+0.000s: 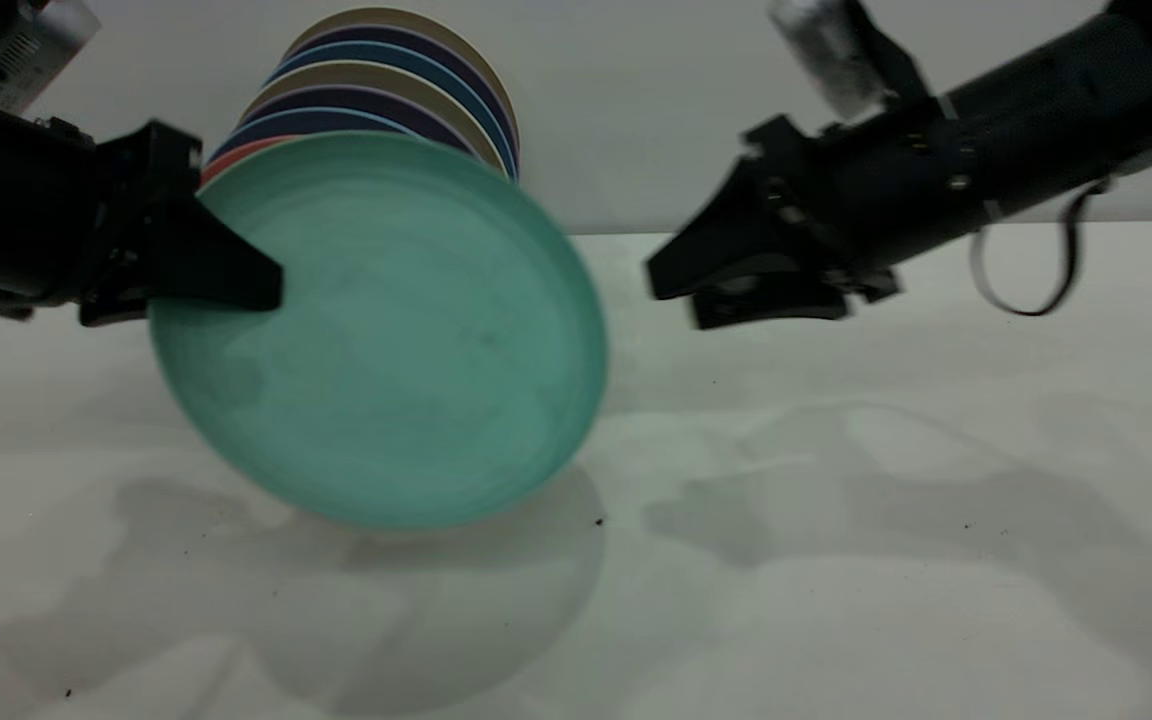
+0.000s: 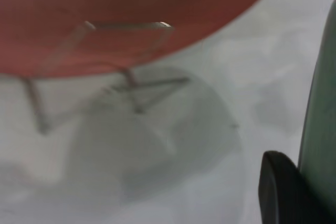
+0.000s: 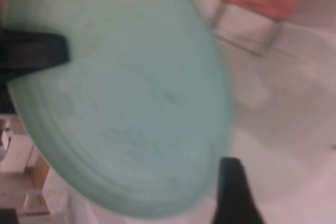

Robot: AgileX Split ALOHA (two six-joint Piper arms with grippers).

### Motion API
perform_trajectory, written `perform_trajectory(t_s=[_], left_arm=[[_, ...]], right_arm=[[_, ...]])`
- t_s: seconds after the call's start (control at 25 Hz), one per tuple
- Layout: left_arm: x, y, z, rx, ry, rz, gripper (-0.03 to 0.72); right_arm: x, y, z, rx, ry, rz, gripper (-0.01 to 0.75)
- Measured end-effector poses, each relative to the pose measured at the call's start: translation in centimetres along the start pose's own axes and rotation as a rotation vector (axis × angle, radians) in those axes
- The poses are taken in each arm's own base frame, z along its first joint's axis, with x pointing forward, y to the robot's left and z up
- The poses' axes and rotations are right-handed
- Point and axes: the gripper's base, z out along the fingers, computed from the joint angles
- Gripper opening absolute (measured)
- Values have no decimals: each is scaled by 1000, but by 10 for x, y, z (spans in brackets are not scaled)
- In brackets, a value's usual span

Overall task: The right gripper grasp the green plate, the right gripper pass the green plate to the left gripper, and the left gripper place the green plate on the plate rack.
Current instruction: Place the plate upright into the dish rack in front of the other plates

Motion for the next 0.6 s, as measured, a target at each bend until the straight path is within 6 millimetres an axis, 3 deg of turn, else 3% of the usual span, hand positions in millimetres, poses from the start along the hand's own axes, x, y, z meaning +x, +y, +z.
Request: perform_trajectory(t_s=[0.16, 0.36, 0.6], left_arm=[[-18, -2, -2, -15, -2, 154, 90], [-41, -7, -9, -9, 60, 436, 90], [-62, -12, -24, 31, 237, 888, 90]], right_arm=[[-2, -27, -30, 42, -11, 84, 610], [4, -53, -59, 108, 17, 134, 581], [4, -61, -66, 142, 7, 150, 551]])
